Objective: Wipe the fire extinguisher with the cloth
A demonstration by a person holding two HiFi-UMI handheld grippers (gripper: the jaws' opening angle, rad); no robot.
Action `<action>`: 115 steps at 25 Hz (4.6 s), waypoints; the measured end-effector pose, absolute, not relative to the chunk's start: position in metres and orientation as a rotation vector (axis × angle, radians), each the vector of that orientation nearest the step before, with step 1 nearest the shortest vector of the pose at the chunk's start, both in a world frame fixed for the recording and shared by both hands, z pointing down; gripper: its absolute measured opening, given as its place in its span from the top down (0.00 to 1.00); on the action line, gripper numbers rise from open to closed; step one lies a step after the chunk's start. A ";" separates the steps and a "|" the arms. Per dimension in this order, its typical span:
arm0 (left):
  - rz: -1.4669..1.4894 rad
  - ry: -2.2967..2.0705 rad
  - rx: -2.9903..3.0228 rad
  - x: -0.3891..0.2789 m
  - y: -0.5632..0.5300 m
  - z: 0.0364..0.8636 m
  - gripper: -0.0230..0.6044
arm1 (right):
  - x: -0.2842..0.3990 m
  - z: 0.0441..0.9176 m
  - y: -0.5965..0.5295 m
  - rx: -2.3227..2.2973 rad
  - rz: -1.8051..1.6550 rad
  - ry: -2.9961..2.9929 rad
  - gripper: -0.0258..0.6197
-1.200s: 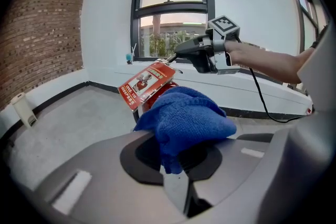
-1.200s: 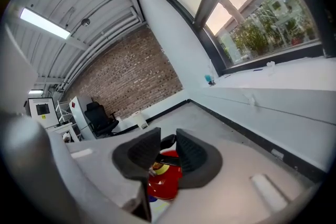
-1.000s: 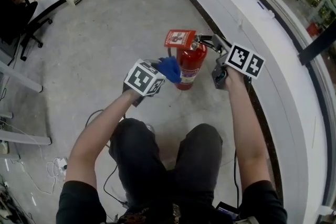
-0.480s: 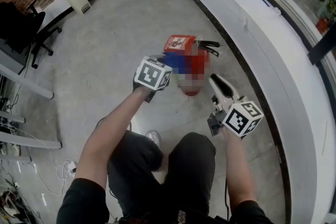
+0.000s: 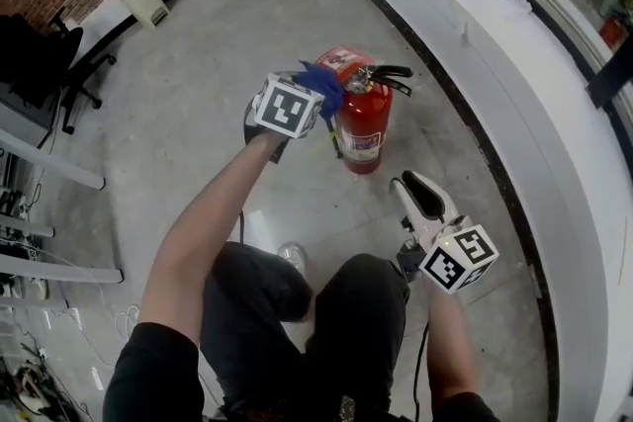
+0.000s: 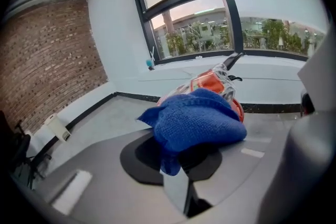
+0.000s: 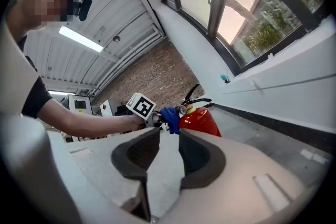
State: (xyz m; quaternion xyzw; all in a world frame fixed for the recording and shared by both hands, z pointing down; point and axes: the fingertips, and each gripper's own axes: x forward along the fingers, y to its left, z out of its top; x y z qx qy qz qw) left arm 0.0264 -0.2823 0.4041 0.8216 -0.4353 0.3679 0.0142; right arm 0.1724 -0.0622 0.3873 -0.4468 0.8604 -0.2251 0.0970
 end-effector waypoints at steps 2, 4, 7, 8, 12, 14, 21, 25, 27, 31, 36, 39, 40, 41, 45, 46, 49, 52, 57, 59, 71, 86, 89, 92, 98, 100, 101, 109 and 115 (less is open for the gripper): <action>1.186 -1.311 2.577 0.037 -0.270 0.408 0.90 | 0.173 0.390 -0.059 -1.331 -0.663 2.547 0.80; 1.218 -1.255 2.600 0.052 -0.255 0.414 0.90 | 0.171 0.392 -0.057 -1.328 -0.651 2.563 0.80; 1.226 -1.290 2.616 0.065 -0.245 0.415 0.90 | 0.161 0.396 -0.061 -1.328 -0.584 2.674 0.80; 1.208 -1.296 2.613 0.067 -0.244 0.413 0.90 | 0.156 0.397 -0.067 -1.329 -0.555 2.723 0.79; 1.108 -1.257 2.623 0.076 -0.235 0.408 0.89 | 0.141 0.392 -0.116 -1.348 -0.467 2.836 0.79; 1.062 -1.224 2.617 0.077 -0.230 0.407 0.89 | 0.131 0.385 -0.146 -1.347 -0.445 2.854 0.79; 0.960 -1.160 2.661 0.087 -0.218 0.405 0.89 | 0.109 0.371 -0.190 -1.185 -0.587 2.795 0.74; 0.994 -1.165 2.715 0.092 -0.212 0.406 0.89 | 0.116 0.385 -0.203 -1.414 -0.472 2.929 0.89; 0.958 -1.143 2.720 0.095 -0.207 0.406 0.82 | 0.128 0.390 -0.206 -1.555 -0.366 2.921 0.89; 0.958 -1.094 2.754 0.098 -0.195 0.411 0.78 | 0.151 0.393 -0.214 -1.696 -0.331 2.794 0.89; 0.883 -1.018 2.770 0.101 -0.188 0.409 0.74 | 0.176 0.394 -0.228 -1.856 -0.304 2.700 0.89; 0.830 -0.996 2.796 0.108 -0.184 0.401 0.71 | 0.186 0.394 -0.234 -1.927 -0.319 2.650 0.90; 0.810 -1.007 2.801 0.110 -0.184 0.398 0.71 | 0.186 0.394 -0.234 -1.946 -0.313 2.639 0.90; 0.793 -1.020 2.803 0.110 -0.186 0.396 0.71 | 0.188 0.393 -0.234 -1.972 -0.308 2.620 0.90; 0.765 -1.102 2.780 0.100 -0.194 0.393 0.71 | 0.206 0.390 -0.226 -2.097 -0.313 2.458 0.90; 0.765 -1.132 2.769 0.095 -0.197 0.393 0.71 | 0.210 0.387 -0.224 -2.112 -0.303 2.425 0.90; 0.770 -1.232 2.723 0.076 -0.210 0.392 0.77 | 0.211 0.369 -0.223 -2.124 -0.198 2.399 0.90; 0.773 -1.245 2.700 0.067 -0.214 0.396 0.78 | 0.199 0.342 -0.219 -2.096 -0.032 2.414 0.90; 0.844 -1.147 2.772 0.083 -0.202 0.400 0.91 | 0.181 0.320 -0.227 -2.035 0.093 2.521 0.90; 0.870 -1.067 2.789 0.090 -0.196 0.404 0.95 | 0.174 0.319 -0.225 -2.030 0.137 2.565 0.90; 0.875 -1.148 2.745 0.073 -0.210 0.407 0.95 | 0.146 0.342 -0.226 -1.912 0.187 2.703 0.90; 0.916 -1.071 2.773 0.084 -0.206 0.414 0.95 | 0.164 0.394 -0.220 -2.102 0.027 2.653 0.90; 0.922 -1.066 2.776 0.084 -0.205 0.415 0.95 | 0.165 0.395 -0.218 -2.127 0.028 2.635 0.90; 0.923 -1.068 2.777 0.083 -0.204 0.415 0.95 | 0.171 0.397 -0.219 -2.148 -0.024 2.594 0.90; 0.921 -1.054 2.784 0.084 -0.202 0.414 0.95 | 0.185 0.402 -0.225 -2.119 -0.273 2.482 0.90; 0.918 -1.016 2.809 0.091 -0.200 0.414 0.95 | 0.182 0.402 -0.222 -2.014 -0.328 2.501 0.89; 0.910 -0.982 2.825 0.095 -0.197 0.414 0.95 | 0.182 0.402 -0.221 -1.979 -0.340 2.517 0.90; 0.690 -0.813 2.846 0.133 -0.190 0.401 0.95 | 0.176 0.401 -0.218 -1.900 -0.277 2.660 0.89; 0.692 -0.915 2.811 0.142 -0.204 0.402 0.95 | 0.174 0.396 -0.198 -1.655 -0.372 2.742 0.78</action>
